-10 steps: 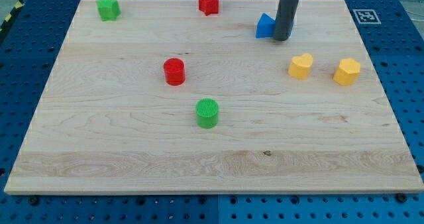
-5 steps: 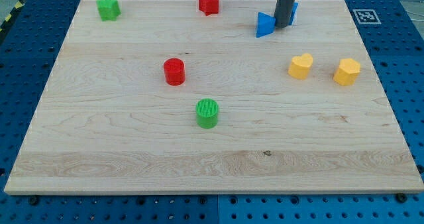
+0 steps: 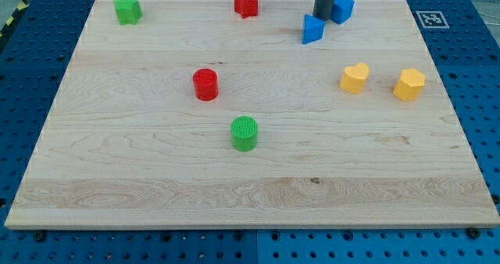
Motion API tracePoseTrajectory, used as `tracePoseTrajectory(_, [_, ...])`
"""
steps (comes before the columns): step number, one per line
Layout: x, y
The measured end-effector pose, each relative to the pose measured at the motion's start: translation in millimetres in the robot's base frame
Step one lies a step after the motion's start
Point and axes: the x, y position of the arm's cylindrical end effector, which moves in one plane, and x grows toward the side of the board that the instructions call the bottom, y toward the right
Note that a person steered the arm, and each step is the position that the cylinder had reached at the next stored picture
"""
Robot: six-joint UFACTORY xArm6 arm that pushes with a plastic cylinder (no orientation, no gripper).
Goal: Push the blue cube to the top right corner of the board
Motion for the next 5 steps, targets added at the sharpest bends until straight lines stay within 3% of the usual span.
tracePoseTrajectory(3, [-1,44])
tracePoseTrajectory(5, [-23,32])
